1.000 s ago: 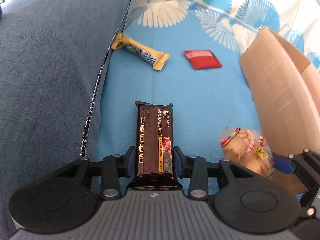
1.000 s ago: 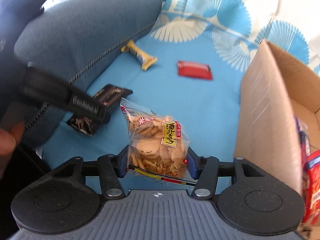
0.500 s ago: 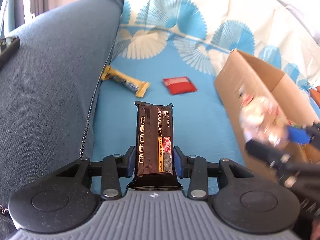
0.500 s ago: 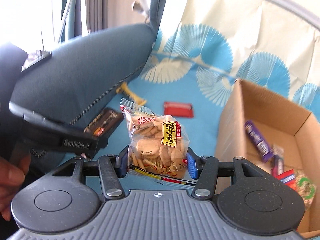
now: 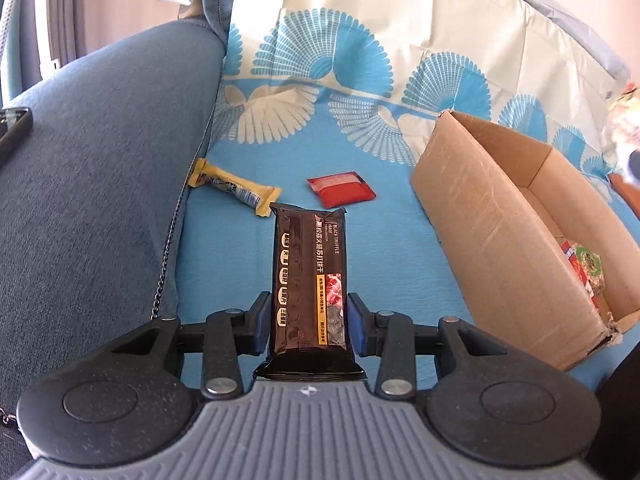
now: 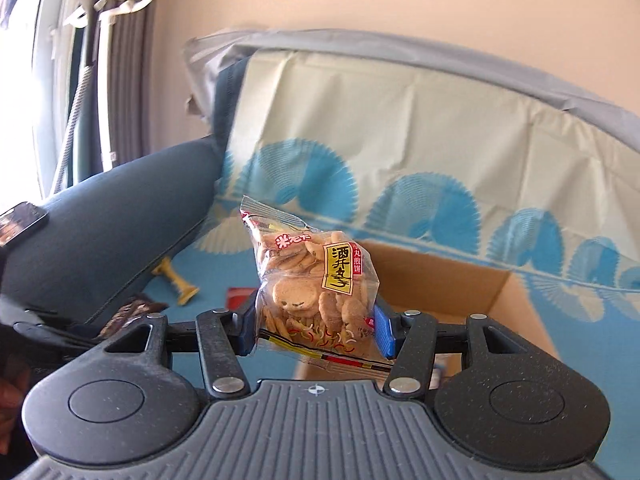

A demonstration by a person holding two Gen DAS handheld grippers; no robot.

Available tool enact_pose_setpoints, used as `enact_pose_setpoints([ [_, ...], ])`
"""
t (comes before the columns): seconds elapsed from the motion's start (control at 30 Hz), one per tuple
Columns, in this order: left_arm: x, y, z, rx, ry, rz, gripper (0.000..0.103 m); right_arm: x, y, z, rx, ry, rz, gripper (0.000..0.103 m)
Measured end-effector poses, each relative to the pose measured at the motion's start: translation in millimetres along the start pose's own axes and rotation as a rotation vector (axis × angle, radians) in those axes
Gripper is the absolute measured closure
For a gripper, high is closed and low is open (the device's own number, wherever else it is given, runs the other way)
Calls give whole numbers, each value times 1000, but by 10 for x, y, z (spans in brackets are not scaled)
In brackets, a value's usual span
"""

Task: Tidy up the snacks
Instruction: 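Lift the dark bar with the left tool while the right carries the cracker bag toward the box, then carry the dark bar over the box with the left tool while the right holds the cracker bag above it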

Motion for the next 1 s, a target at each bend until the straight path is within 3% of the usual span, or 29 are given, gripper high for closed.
enact_pose_setpoints([
  [0.23, -15, -39, 50, -19, -4, 19, 60, -67, -873, 38, 135, -28, 89, 47],
  [0.43, -18, -24, 23, -27, -27, 6, 60, 78, -1344, 60, 200, -27, 154, 47],
  [0.53, -40, -35, 8, -34, -45, 4, 60, 248, -1442, 77, 188, 0, 210, 47],
  [0.63, -65, -55, -5, -43, -62, 14, 60, 221, -1521, 26, 161, -37, 281, 47],
  [1.0, -113, -215, -16, -106, -96, 112, 60, 279, -1606, 84, 85, -28, 350, 46],
])
Point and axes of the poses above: each gripper's, at about its wrist camera, not at the fingertips, and z roughly the way its jaws point, y to its left, x to its underside, the point moved 9 cm from there along z, roughly the way its jaws point, and after that the axes turned 8 degrees about x, right-handed, at the moved point
